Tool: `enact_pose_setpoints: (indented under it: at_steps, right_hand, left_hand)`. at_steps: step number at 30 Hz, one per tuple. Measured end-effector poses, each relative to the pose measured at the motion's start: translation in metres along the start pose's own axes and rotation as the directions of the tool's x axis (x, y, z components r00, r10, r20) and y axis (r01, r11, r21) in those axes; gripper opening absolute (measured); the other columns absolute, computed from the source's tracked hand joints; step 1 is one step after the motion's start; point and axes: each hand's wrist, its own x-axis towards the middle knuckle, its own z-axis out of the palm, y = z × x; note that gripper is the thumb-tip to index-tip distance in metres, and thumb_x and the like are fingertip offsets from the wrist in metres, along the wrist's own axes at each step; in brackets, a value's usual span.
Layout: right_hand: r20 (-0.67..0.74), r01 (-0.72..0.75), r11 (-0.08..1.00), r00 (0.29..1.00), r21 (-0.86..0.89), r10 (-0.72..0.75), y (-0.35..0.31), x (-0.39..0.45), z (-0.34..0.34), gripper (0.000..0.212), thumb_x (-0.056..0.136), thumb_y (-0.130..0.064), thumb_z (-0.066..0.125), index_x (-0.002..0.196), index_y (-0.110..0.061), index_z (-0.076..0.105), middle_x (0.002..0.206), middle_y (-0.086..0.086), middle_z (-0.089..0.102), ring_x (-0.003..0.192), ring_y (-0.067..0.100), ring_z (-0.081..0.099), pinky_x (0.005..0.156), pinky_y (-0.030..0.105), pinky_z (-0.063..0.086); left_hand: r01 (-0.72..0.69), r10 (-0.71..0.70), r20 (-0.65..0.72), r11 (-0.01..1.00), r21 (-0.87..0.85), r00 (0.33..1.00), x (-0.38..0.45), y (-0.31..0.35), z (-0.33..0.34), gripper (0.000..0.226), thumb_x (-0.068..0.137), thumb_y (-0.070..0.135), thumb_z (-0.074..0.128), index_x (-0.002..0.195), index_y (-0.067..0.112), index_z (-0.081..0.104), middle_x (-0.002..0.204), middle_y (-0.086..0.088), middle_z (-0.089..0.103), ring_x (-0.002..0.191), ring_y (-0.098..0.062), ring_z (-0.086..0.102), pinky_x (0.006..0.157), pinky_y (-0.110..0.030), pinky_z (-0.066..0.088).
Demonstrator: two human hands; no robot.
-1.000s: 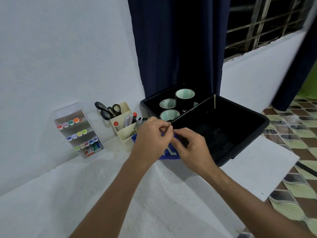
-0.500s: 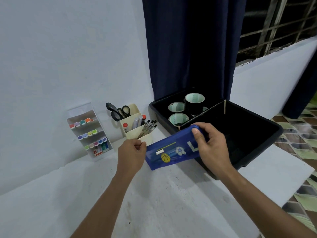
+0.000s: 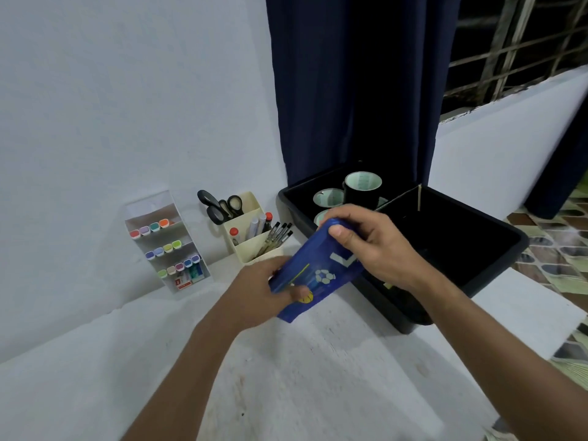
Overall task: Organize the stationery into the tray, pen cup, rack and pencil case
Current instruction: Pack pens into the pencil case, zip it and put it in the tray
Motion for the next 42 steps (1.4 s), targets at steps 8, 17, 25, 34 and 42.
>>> enact_pose_setpoints:
  at_steps: [8, 17, 25, 34, 42]
  right_hand:
    - [-0.276, -0.506, 0.758, 0.723, 0.412, 0.633, 0.011, 0.000, 0.010, 0.067, 0.086, -0.040, 0.065, 0.141, -0.017, 0.034, 0.120, 0.001, 0.055, 0.104, 0.014, 0.059, 0.088, 0.035, 0.053]
    - [-0.023, -0.539, 0.617, 0.742, 0.573, 0.670, 0.018, -0.014, 0.012, 0.019, 0.085, -0.016, 0.069, 0.103, -0.009, 0.069, 0.101, 0.011, 0.073, 0.086, 0.021, 0.070, 0.077, 0.034, 0.059]
    - [-0.007, -0.499, 0.531, 0.724, 0.685, 0.690, 0.015, -0.019, -0.013, 0.026, 0.088, -0.012, 0.064, 0.111, -0.002, 0.067, 0.105, 0.014, 0.073, 0.098, 0.028, 0.069, 0.086, 0.042, 0.057]
    - [-0.324, -0.292, 0.605, 0.633, 0.741, 0.703, 0.035, -0.023, -0.072, 0.017, 0.084, -0.008, 0.068, 0.099, -0.001, 0.068, 0.085, 0.009, 0.075, 0.072, 0.021, 0.072, 0.069, 0.034, 0.061]
    - [-0.393, -0.442, 0.574, 0.438, 0.690, 0.809, 0.073, -0.013, -0.137, 0.025, 0.077, 0.018, 0.054, 0.094, 0.002, 0.063, 0.091, 0.018, 0.066, 0.074, 0.028, 0.065, 0.064, 0.036, 0.058]
  left_hand:
    - [0.079, -0.140, -0.120, 0.908, -0.411, 0.983, 0.012, 0.028, -0.006, 0.013, 0.089, 0.035, 0.063, 0.088, 0.024, 0.071, 0.077, 0.004, 0.074, 0.068, -0.007, 0.070, 0.054, -0.017, 0.052]
    - [0.102, -0.146, -0.048, 0.858, -0.504, 0.988, 0.029, 0.061, 0.005, 0.025, 0.087, 0.042, 0.064, 0.101, 0.022, 0.068, 0.089, 0.006, 0.075, 0.080, -0.011, 0.073, 0.071, -0.027, 0.059]
    - [0.104, -0.079, 0.084, 0.931, -0.351, 0.993, 0.038, 0.079, 0.014, 0.027, 0.080, 0.042, 0.072, 0.102, 0.028, 0.066, 0.093, 0.008, 0.073, 0.086, -0.011, 0.071, 0.075, -0.030, 0.059]
    - [0.144, -0.024, 0.257, 0.875, -0.462, 0.966, 0.082, 0.119, 0.054, 0.041, 0.077, 0.036, 0.077, 0.113, 0.020, 0.064, 0.097, 0.000, 0.075, 0.087, -0.017, 0.073, 0.087, -0.037, 0.057]
    - [0.082, -0.052, 0.141, 0.972, -0.220, 0.989, 0.133, 0.139, 0.119, 0.046, 0.085, 0.030, 0.067, 0.127, 0.017, 0.053, 0.091, -0.004, 0.065, 0.082, -0.022, 0.065, 0.076, -0.031, 0.050]
